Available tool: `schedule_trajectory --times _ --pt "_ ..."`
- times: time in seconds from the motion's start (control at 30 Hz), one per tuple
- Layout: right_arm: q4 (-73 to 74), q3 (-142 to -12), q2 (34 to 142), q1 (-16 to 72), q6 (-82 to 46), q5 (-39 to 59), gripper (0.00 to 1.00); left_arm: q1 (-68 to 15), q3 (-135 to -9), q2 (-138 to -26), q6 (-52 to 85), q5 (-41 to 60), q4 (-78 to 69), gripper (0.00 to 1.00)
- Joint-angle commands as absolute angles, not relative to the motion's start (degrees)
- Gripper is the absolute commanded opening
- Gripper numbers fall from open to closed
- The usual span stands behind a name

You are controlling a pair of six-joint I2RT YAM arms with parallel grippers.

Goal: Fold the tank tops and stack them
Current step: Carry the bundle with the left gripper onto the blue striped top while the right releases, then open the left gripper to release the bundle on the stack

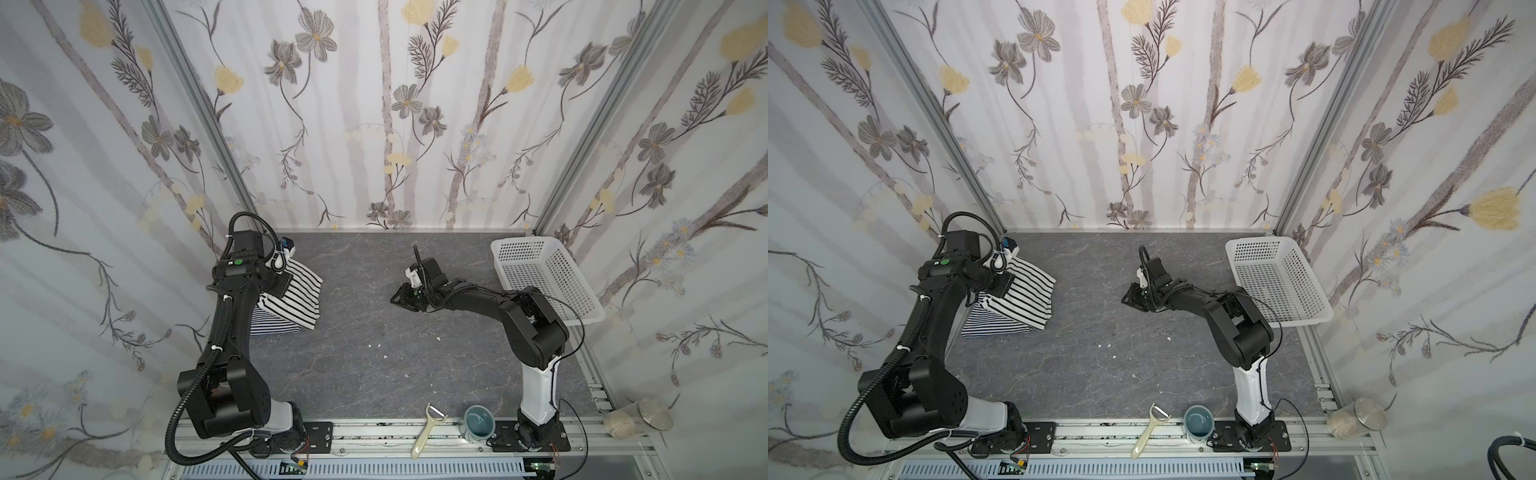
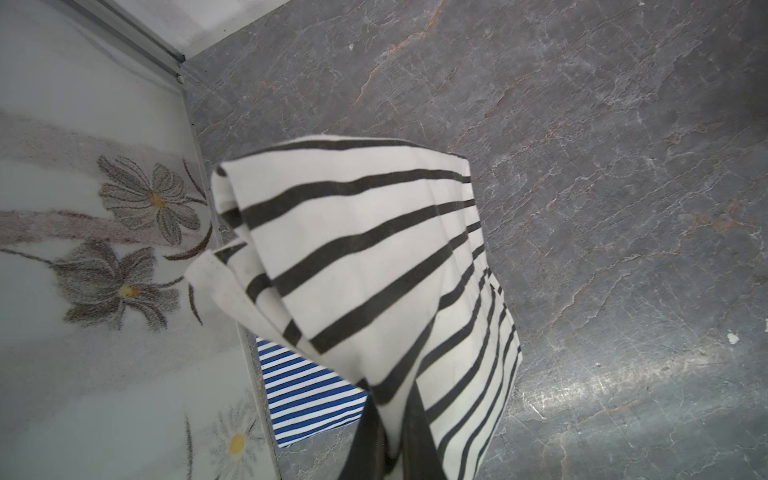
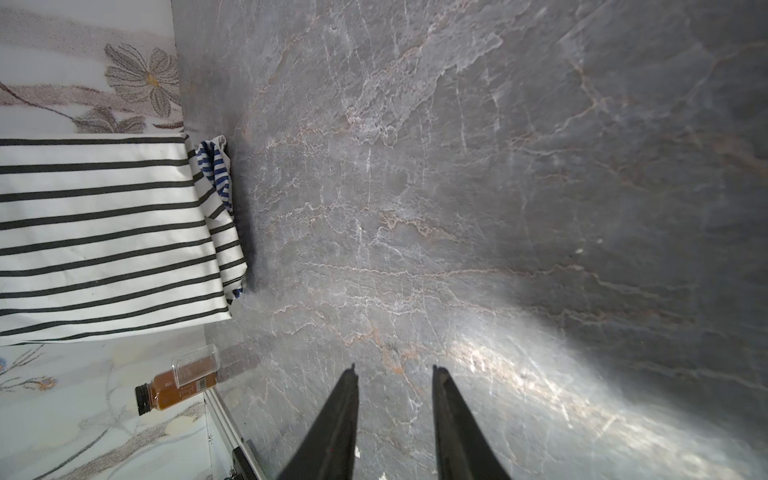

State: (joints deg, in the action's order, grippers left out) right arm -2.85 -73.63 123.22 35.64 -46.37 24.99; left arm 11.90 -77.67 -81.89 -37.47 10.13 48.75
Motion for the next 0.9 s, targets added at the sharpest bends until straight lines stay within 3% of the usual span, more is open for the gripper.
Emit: schedule_trajectory --times 0.0,0.27,0.7,0.87 --pt "-2.5 -74.7 123.8 36.0 -45.7 25.2 0.33 13.5 -79.5 -81.4 -39.8 10.4 50.2 0.00" --pt "-4.1 -76.3 124.5 36.1 -45.1 25.0 0.33 20.2 -81.8 -84.4 -44.0 13.2 50.6 0.00" --pt "-6.4 -76.6 123.8 36.4 -44.6 23.8 0.33 28.8 -82.9 -99.8 -47.7 23.8 48.2 0.00" --pt "-7.1 -76.5 123.3 36.5 -44.6 23.6 0.33 30.8 -84.0 -103.4 -47.4 23.4 47.4 0.00"
